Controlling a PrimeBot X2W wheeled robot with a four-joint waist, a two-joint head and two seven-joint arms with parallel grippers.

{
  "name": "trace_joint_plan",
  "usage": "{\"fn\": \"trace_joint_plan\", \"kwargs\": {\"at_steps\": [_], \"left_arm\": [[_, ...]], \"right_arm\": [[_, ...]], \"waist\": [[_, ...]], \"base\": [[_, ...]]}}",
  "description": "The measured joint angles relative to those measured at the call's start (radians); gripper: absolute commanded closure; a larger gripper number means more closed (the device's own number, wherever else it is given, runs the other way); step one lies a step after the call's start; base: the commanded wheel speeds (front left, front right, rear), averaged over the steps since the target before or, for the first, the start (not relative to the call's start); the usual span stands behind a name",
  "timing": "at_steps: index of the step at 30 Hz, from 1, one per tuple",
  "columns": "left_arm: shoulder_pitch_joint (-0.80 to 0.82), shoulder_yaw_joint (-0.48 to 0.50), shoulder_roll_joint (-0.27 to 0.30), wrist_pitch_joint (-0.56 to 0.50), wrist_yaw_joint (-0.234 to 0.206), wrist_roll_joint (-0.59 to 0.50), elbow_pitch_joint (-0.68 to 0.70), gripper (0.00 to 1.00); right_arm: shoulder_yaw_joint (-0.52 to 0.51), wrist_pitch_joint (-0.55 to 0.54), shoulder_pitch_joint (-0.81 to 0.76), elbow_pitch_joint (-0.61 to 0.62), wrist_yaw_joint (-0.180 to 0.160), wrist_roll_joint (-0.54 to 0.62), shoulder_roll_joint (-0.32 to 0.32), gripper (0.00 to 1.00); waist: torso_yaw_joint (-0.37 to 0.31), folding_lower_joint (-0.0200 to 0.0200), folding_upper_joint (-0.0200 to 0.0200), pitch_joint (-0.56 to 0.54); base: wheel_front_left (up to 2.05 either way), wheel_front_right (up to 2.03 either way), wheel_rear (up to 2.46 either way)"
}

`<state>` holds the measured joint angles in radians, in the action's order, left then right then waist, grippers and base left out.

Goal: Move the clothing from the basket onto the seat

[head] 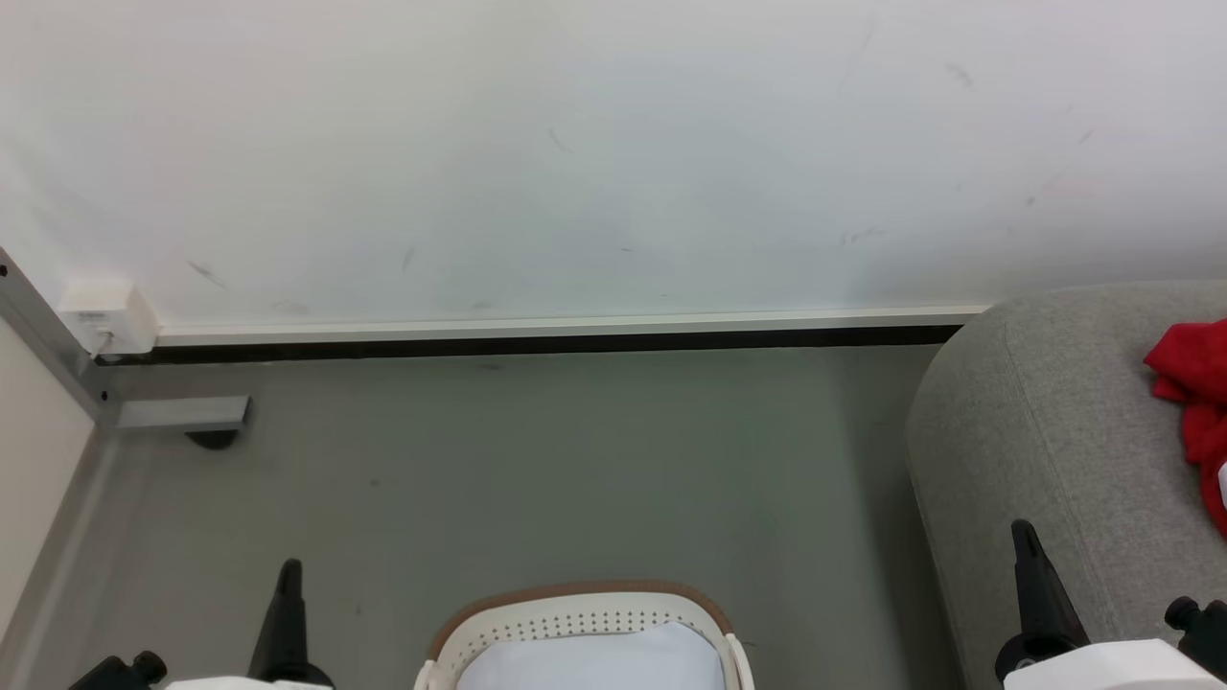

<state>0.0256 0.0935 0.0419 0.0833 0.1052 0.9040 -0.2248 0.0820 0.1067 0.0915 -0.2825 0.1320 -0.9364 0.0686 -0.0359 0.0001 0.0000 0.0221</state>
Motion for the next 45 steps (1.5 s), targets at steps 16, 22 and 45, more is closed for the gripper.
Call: {"fn": "trace_joint_plan", "kwargs": {"at_steps": [16, 22, 45], "left_arm": [[0.02, 0.004, 0.001, -0.05, 0.005, 0.179, -0.005, 1.0], [0.028, 0.006, 0.001, -0.067, 0.008, 0.239, -0.006, 1.0], [0.049, 0.013, 0.002, -0.125, 0.013, 0.439, -0.013, 1.0]], "right_arm": [[-0.039, -0.046, 0.002, 0.011, 0.0, -0.178, 0.002, 1.0], [-0.054, -0.063, 0.002, 0.014, 0.0, -0.237, 0.002, 1.0], [-0.101, -0.12, 0.005, 0.024, 0.0, -0.438, 0.002, 1.0]], "waist": [[0.007, 0.0, 0.0, -0.004], [0.009, -0.0001, 0.0, -0.005], [0.019, 0.0, 0.0, -0.01]], "base": [[0.0, 0.0, 0.0], [0.0, 0.0, 0.0], [0.0, 0.0, 0.0]]}}
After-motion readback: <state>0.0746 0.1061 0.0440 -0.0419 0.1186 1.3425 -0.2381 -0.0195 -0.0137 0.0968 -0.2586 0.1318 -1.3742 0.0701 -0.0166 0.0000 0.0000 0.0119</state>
